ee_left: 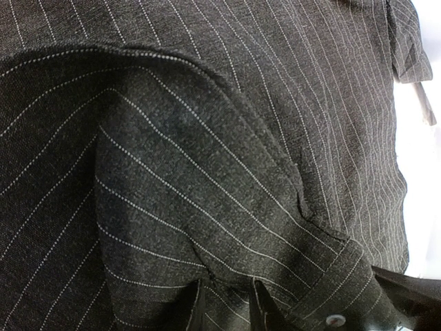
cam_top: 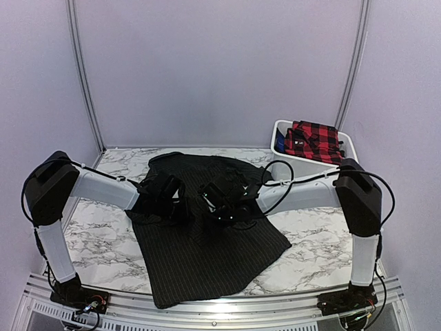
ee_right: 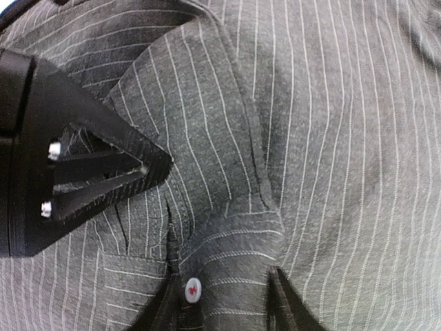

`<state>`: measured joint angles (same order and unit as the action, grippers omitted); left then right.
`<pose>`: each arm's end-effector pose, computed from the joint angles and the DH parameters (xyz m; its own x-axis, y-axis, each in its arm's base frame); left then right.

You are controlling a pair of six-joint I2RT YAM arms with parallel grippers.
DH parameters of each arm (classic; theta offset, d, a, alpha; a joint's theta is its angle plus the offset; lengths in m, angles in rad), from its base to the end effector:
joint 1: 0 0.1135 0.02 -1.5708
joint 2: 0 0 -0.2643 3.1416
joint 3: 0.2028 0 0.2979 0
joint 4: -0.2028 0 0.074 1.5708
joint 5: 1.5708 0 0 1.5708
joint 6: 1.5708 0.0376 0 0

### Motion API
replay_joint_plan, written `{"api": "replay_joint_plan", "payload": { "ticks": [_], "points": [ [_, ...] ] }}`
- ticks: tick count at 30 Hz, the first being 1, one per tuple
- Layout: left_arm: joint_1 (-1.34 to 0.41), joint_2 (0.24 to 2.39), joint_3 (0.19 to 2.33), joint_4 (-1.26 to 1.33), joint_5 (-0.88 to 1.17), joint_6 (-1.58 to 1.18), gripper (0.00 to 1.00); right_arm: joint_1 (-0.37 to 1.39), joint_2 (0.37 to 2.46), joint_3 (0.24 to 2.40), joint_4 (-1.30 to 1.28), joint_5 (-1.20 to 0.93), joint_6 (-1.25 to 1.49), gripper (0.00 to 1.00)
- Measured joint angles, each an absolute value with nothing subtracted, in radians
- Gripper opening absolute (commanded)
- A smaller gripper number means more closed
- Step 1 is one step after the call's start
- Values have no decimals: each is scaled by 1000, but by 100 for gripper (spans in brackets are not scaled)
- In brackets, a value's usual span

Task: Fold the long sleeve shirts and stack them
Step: Pick up the sleeve from the center of the board.

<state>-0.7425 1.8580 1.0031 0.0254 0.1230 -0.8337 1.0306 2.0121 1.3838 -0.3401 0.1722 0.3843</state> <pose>0.2966 -0.2785 0.1041 -0.9073 -0.1647 -0.3869 0.0897 0.8231 -0.5608 0.2458 0.3973 0.1380 -0.6909 -0.4339 -0.5782 -0.5781 0.8119 0.0815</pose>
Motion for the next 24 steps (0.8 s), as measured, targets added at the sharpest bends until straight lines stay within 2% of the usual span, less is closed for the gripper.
{"api": "replay_joint_plan", "payload": {
  "ticks": [5,6,13,20,24],
  "points": [
    [-743,1855,1003,22,122,-829,26,1031,2012,1404,-353,192,377,2],
    [-743,1851,1003,17,121,-827,26,1031,2012,1409,-355,195,375,0],
    [-743,1753,1002,-66,103,-812,35,1030,2011,1425,-379,220,367,0],
    [-730,1477,970,-154,52,-796,39,1010,1926,1446,-445,273,337,0],
    [-662,1353,926,-197,24,-796,40,977,1831,1498,-470,302,301,0]
  ]
}}
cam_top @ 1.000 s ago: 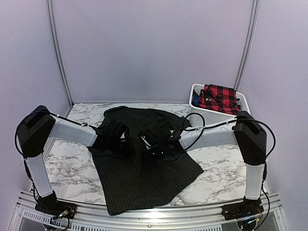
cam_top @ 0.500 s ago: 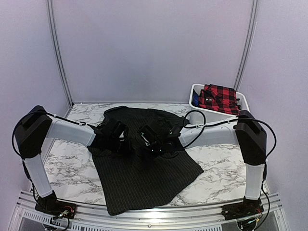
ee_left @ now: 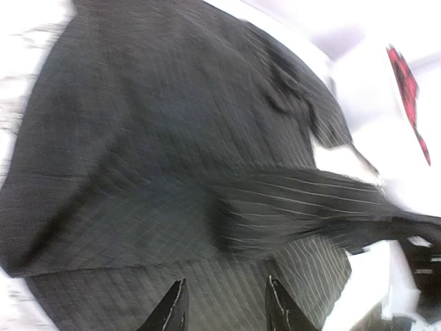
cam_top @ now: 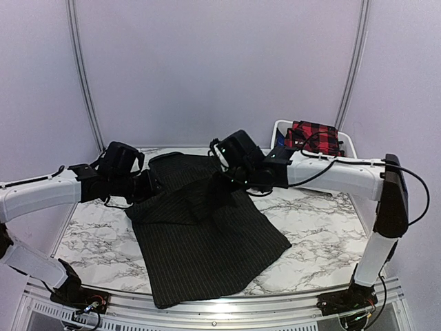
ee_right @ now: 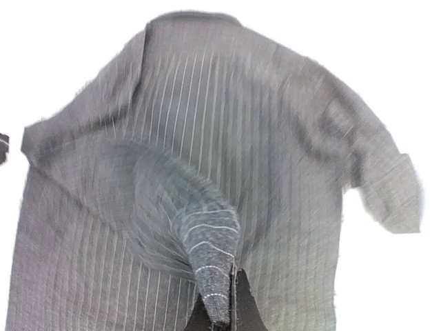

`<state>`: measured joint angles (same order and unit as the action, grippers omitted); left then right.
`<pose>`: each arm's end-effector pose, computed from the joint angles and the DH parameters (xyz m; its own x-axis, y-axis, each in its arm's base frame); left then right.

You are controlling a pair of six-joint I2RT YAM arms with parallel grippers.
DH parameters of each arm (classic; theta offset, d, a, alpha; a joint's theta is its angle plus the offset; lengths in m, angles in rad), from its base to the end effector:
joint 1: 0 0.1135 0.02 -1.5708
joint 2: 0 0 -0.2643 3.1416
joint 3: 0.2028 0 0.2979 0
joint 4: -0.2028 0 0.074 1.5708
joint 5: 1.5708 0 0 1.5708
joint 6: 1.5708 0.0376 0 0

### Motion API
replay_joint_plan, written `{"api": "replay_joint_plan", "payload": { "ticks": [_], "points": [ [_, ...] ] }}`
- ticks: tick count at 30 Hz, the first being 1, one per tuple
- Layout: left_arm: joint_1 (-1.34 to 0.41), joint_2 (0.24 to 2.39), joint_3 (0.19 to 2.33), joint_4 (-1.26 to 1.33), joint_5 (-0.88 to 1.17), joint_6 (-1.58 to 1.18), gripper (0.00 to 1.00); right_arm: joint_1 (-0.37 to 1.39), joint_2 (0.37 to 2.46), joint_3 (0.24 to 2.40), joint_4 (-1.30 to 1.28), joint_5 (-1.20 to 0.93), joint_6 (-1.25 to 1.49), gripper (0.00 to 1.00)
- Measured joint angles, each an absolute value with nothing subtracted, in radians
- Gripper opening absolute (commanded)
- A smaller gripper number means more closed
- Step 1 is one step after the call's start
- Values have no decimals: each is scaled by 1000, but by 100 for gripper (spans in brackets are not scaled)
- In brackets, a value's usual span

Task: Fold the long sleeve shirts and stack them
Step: Pick up the shirt from the center of the board.

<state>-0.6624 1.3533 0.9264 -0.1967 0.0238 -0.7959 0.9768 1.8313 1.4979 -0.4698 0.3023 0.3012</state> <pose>0.2707 -0.2123 0.2402 -0.7723 -0.3035 -0.5580 0.1118 0.7998 -0.5897 0.2666 0.3747 0.2510 -0.5850 -0.3601 -0.7267 -0.5255 0.8508 0.0014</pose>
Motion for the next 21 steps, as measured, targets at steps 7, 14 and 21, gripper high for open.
{"api": "replay_joint_plan", "payload": {
  "ticks": [7,14,21],
  "points": [
    [-566,1308,890,-268,-6,-788,41,960,1723,1603,-505,377,242,0],
    [-538,1298,870,-290,1,-781,41,905,1681,1676,-556,445,170,0],
    [-541,1151,710,-298,43,-821,42,815,1716,1779,-525,501,83,0]
  ]
}}
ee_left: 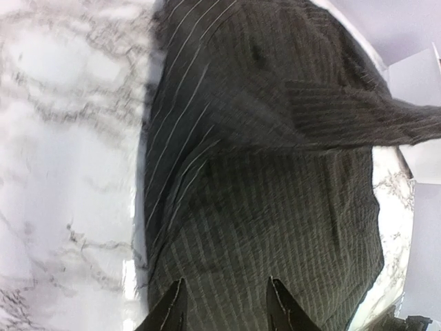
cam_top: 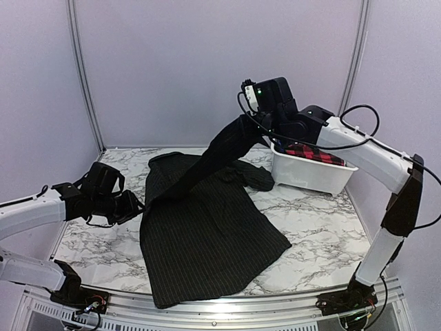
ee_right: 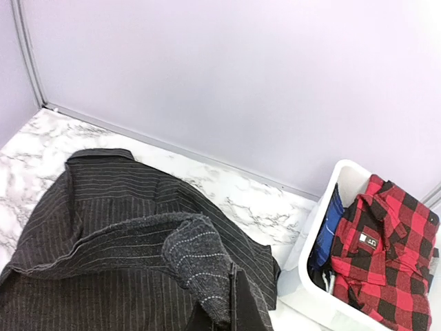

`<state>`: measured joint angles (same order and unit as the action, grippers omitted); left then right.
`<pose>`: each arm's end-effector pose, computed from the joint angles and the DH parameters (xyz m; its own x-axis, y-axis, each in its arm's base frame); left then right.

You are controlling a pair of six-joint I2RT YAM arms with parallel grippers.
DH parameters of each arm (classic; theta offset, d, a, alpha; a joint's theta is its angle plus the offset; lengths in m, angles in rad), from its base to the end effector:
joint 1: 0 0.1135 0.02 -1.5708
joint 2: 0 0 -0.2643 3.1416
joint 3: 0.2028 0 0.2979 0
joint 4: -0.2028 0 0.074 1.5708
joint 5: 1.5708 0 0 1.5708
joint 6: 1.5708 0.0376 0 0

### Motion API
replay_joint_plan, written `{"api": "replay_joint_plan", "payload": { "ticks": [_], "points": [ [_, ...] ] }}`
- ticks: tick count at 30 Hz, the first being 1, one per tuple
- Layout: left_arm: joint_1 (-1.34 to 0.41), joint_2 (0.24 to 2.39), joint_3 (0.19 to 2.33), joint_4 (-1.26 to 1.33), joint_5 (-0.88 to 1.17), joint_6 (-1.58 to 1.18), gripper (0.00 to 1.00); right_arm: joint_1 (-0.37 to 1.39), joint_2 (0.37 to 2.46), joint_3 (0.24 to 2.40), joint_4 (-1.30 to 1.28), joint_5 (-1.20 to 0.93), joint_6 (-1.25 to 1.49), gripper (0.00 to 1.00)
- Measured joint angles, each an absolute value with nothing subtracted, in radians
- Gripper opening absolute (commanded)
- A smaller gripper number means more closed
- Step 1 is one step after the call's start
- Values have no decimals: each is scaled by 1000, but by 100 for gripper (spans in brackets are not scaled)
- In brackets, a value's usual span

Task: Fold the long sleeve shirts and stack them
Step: Pick up the shirt from the center of the board.

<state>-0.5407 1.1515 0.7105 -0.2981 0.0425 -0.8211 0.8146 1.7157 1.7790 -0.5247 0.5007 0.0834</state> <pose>0.2430 -0.1477 0.2095 -0.7896 -0.3788 -0.4827 -0.0539 0.8264 -0.5604 0.3160 0.3087 0.4057 -0.3330 -0.2465 -0.9101 -0.3166 0.9384 -0.1384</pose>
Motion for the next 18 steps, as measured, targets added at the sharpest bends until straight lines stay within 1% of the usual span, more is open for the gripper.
{"api": "replay_joint_plan", "payload": {
  "ticks": [3,5,8,15,18],
  "points": [
    [-542,1115,652,-313,45,-843,44,792,1748,1779,-514,499,79,0],
    [-542,1105,641,-328,43,-854,44,791,1760,1738,-496,474,86,0],
    [-542,1126,659,-328,42,-853,43,795,1760,1605,-464,438,110,0],
    [-542,1288,746,-299,66,-843,43,823,1761,1231,-417,351,183,0],
    [-540,1329,770,-297,70,-830,43,830,1761,1126,-400,321,207,0]
  ]
}}
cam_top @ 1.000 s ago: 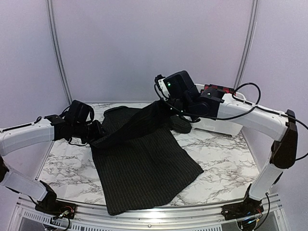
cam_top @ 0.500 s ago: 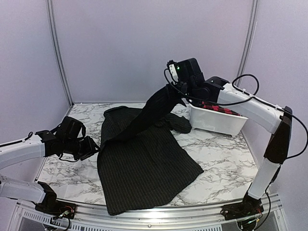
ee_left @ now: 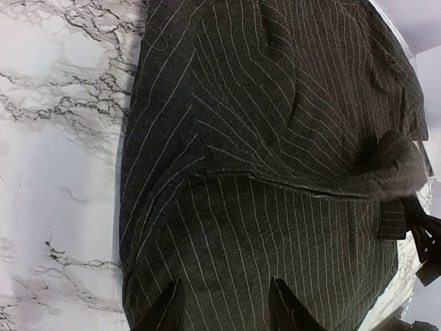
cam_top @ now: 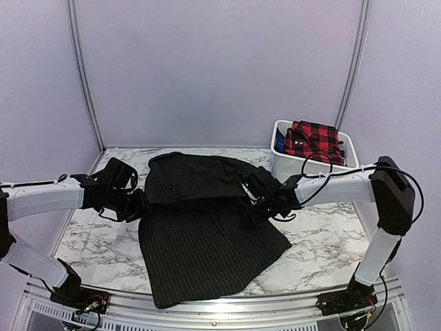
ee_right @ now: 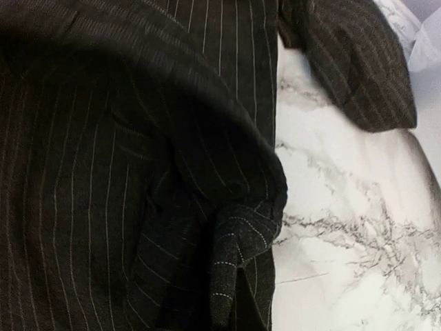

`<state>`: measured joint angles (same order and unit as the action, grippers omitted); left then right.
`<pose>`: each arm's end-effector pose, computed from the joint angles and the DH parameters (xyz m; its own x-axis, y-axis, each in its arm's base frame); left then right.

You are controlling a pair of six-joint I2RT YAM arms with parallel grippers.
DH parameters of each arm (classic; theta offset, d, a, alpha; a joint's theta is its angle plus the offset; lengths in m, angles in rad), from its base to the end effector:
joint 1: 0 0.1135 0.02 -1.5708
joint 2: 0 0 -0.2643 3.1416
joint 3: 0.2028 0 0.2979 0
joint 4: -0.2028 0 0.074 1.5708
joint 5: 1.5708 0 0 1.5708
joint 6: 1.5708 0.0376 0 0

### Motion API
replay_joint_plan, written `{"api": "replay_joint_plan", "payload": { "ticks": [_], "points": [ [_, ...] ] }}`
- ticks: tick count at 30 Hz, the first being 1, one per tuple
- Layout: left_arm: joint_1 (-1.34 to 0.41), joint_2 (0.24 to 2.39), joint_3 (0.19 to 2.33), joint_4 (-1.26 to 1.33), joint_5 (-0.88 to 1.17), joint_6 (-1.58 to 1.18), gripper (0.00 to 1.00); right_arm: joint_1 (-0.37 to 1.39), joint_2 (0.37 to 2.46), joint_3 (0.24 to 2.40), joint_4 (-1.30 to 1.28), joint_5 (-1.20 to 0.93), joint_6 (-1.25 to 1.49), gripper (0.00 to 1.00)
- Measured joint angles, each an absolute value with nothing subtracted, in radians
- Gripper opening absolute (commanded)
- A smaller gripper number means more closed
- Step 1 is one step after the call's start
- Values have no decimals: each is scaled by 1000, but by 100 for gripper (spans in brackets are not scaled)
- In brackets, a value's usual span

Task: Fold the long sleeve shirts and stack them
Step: Pick up the shirt from the center of the board.

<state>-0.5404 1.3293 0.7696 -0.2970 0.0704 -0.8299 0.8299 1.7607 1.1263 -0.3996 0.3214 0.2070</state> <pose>0.2636 -0.1612 0.1818 -0.8452 -0.3512 -0.4028 -0.1051 0.8482 -0.5191 0.2764 0.2846 0.1542 -0.6891 -0.4644 -0.5563 -0.4592 0.8737 -0.1606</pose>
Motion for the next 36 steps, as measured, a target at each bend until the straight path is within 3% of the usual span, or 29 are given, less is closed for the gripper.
{"api": "replay_joint_plan", "payload": {
  "ticks": [14,22,28,36],
  "points": [
    [-454,1754,1171,-206,52,-727,42,987,1728,918,-318,320,374,0],
    [-418,1901,1217,-203,71,-679,42,1178,1690,914,-416,303,558,0],
    [-345,1934,1250,-199,88,-648,42,1238,1691,1036,-631,346,629,0],
    [-298,1807,1203,-213,95,-622,44,1202,1729,1498,-840,590,534,0]
  ]
}}
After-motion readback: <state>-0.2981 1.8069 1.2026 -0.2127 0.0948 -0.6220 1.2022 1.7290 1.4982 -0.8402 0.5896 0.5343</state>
